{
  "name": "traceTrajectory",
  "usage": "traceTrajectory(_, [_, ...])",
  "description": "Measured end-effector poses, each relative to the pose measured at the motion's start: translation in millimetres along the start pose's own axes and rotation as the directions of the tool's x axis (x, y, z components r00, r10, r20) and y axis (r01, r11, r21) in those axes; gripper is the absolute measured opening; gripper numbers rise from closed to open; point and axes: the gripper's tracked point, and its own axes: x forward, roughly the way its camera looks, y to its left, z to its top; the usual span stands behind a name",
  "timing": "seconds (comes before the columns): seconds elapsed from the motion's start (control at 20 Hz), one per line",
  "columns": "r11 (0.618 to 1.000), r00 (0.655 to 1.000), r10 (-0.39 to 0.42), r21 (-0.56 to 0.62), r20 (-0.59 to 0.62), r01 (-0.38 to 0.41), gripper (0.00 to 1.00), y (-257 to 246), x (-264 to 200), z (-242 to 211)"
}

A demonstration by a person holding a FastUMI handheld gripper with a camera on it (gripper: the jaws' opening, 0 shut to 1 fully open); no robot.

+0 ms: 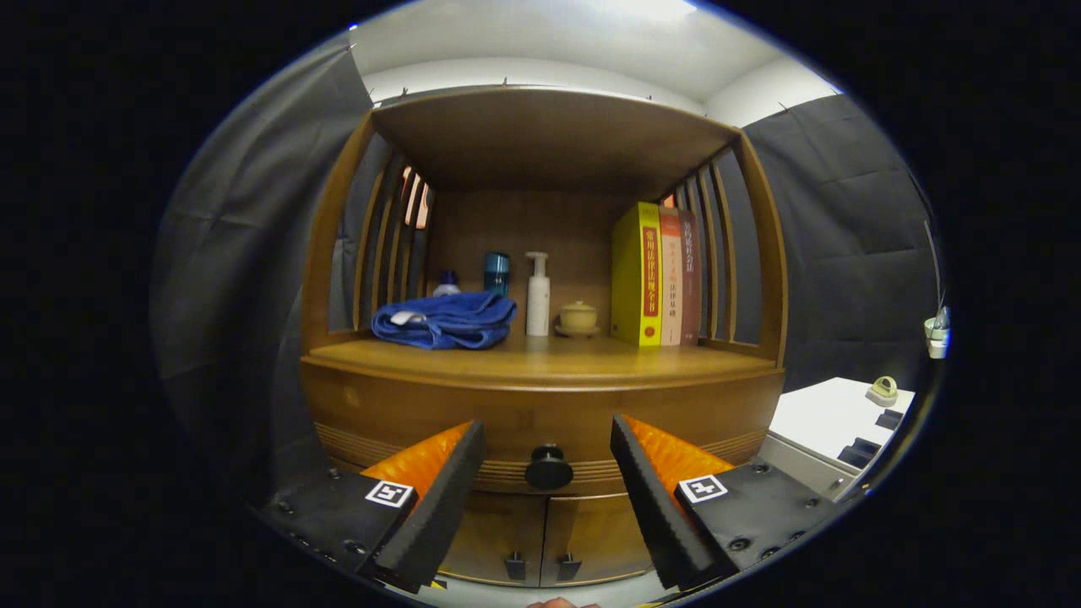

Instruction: Pull open the drawer, take out the items inside it, and place them on the countertop above the cabinet.

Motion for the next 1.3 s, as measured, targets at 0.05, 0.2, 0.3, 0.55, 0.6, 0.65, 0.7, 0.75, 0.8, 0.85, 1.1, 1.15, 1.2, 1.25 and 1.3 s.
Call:
traceTrajectory(0.05, [1.000, 1.000, 0.000, 0.019, -0.017, 0.000, 0.98, -2.9, 4.7, -11.4])
traceTrajectory(0.2, [0.997, 0.998, -0.002, 0.075, -0.062, 0.007, 0.97, -7.9, 17.4, -34.2])
traceTrajectory(0.3, [0.997, 0.995, -0.013, 0.068, -0.095, 0.020, 0.96, -13.7, 26.3, -49.8])
traceTrajectory(0.55, [0.999, 0.994, 0.003, 0.033, -0.112, 0.000, 0.91, -10.5, 38.0, -60.9])
traceTrajectory(0.6, [1.000, 0.993, 0.001, 0.017, -0.120, 0.001, 0.87, -10.3, 40.1, -64.0])
traceTrajectory(0.65, [1.000, 0.992, 0.004, 0.009, -0.129, -0.003, 0.84, -8.0, 43.9, -68.6])
traceTrajectory(0.7, [1.000, 0.990, 0.009, 0.009, -0.144, -0.008, 0.80, -5.7, 47.4, -73.6])
traceTrajectory(0.75, [0.999, 0.991, 0.033, 0.029, -0.132, -0.030, 0.76, 2.1, 49.4, -73.1])
traceTrajectory(0.8, [0.999, 0.990, 0.034, 0.028, -0.134, -0.031, 0.72, 2.0, 50.7, -72.4])
traceTrajectory(0.85, [1.000, 0.990, 0.022, 0.017, -0.140, -0.020, 0.68, -0.4, 49.2, -77.5])
traceTrajectory(1.1, [1.000, 0.990, 0.027, 0.014, -0.139, -0.026, 0.48, -0.1, 51.2, -76.2])
traceTrajectory(1.15, [1.000, 0.990, 0.027, 0.010, -0.139, -0.026, 0.48, -1.0, 52.3, -75.4])
traceTrajectory(1.2, [1.000, 0.990, 0.025, 0.009, -0.140, -0.024, 0.48, -1.4, 53.5, -75.0])
traceTrajectory(1.25, [1.000, 0.990, 0.023, 0.008, -0.141, -0.022, 0.48, -1.6, 53.7, -75.4])
traceTrajectory(1.3, [1.000, 0.989, 0.025, 0.009, -0.147, -0.024, 0.48, -2.0, 52.2, -76.3])
